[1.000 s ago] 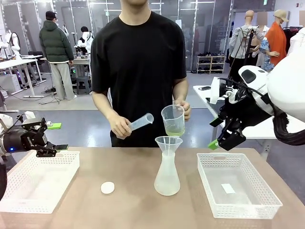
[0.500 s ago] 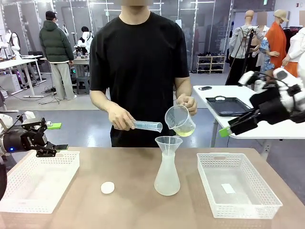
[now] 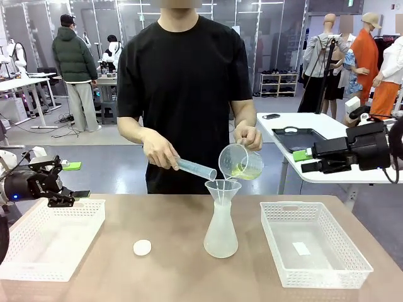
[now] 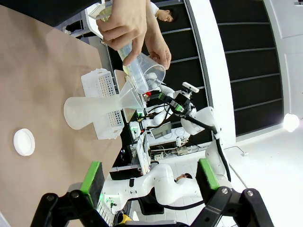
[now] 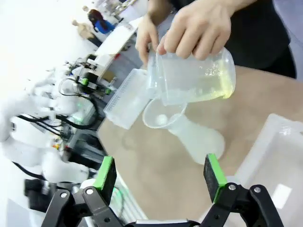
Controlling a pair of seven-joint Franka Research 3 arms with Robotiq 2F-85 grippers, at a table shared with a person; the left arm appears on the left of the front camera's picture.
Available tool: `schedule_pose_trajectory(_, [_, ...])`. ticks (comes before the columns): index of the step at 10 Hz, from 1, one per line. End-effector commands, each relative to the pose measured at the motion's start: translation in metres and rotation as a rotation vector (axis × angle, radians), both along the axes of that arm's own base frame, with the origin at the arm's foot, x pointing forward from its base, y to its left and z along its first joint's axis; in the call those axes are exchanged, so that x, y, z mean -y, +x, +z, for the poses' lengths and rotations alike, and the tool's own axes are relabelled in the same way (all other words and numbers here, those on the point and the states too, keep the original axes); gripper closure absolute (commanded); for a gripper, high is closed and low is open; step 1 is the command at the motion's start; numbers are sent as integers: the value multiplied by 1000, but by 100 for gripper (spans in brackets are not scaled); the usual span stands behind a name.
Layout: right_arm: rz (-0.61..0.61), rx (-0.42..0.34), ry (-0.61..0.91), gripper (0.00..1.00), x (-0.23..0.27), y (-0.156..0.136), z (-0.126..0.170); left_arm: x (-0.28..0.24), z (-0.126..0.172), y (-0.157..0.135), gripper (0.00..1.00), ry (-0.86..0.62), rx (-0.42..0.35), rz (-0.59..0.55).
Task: Prepare the solutions needed for the experiment.
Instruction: Once the solution is in the Big flask , pick up the Plastic Funnel and place it back into the right Organizing basket.
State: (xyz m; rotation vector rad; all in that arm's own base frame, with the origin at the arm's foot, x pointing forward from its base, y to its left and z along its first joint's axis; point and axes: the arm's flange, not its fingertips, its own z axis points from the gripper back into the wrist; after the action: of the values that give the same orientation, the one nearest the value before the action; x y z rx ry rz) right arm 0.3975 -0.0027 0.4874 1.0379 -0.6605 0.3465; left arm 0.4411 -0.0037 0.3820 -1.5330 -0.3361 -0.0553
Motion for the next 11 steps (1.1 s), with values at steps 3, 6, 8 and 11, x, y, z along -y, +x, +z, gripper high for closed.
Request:
schedule_pose_trajectory(3, [-50, -322, -64, 7, 21, 33, -4, 1, 1, 0, 0, 4, 0, 3])
schedule_pose_trajectory(6, [1, -449, 30, 7, 29, 42, -14, 1, 1, 0, 0, 4, 0, 3])
schedule_pose_trajectory(8, [18, -419, 104, 7, 34, 45, -27, 1, 1, 0, 0, 4, 0, 3])
schedule_pose_trajectory(11, [-2, -394, 204, 7, 36, 44, -49, 1, 1, 0, 0, 4, 0, 3])
